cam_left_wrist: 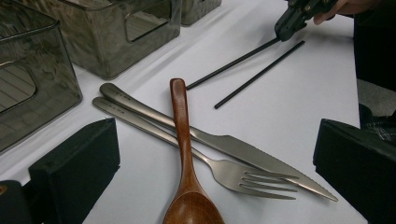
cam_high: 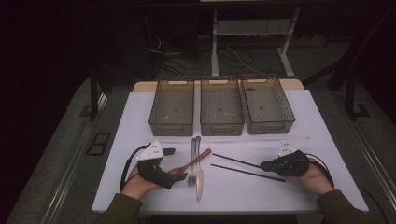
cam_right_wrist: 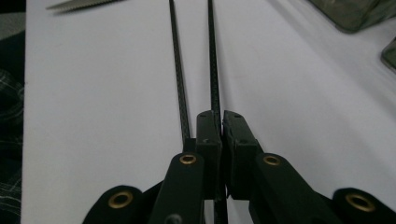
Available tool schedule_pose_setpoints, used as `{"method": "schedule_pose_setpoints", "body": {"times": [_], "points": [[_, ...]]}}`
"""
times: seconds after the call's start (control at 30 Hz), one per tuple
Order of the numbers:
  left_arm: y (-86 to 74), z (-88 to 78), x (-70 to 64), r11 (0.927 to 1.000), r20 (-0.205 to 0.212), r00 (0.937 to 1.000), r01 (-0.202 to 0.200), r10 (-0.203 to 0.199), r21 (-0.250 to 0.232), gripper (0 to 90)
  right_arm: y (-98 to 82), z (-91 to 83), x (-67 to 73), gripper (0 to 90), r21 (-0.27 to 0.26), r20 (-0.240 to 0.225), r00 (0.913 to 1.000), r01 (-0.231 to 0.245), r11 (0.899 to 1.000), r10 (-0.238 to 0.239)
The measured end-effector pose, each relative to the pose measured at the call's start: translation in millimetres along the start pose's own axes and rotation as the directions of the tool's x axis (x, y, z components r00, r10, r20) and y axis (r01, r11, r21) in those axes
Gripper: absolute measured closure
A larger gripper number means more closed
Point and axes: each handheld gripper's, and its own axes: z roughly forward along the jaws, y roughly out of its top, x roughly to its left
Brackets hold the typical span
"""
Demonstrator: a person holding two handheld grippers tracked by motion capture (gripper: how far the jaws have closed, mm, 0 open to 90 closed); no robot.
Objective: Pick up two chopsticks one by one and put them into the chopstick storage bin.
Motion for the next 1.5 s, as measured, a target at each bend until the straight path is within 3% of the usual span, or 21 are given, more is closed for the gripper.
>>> {"method": "schedule_pose_setpoints", "body": {"times": [0.43, 0.67, 0.93, 1.0, 1.5], "points": [[0.2, 0.0, 0.0, 1.0, 0.001, 1.0, -0.004, 0.004, -0.001, 0.0, 5.7, -19.7, -0.7, 84.9, -0.119, -0.015, 0.9996, -0.025, 0.993, 0.023], [-0.1, 0.5, 0.2, 1.0, 0.0, 1.0, -0.004, 0.004, 0.002, 0.0, 8.6, -26.2, -1.0, 84.9, -0.156, -0.018, 0.9995, -0.028, 0.987, 0.025], [-0.5, 0.8, -0.4, 1.0, -0.003, 1.0, -0.003, 0.003, 0.002, 0.0, 16.2, -35.3, -0.7, 84.9, -0.206, -0.02, 0.9989, -0.046, 0.977, 0.043], [-0.6, 0.9, -0.4, 1.0, -0.003, 1.0, -0.002, 0.002, 0.002, 0.0, 20.3, -39.5, 0.4, 84.9, -0.238, -0.028, 0.9987, -0.049, 0.97, 0.043], [-2.0, 1.8, 0.7, 0.9999, -0.004, 1.0, 0.008, -0.008, -0.007, 0.0, 48.9, -39.9, -2.0, 84.9, -0.273, 0.006, 0.9986, -0.048, 0.961, 0.052]]}}
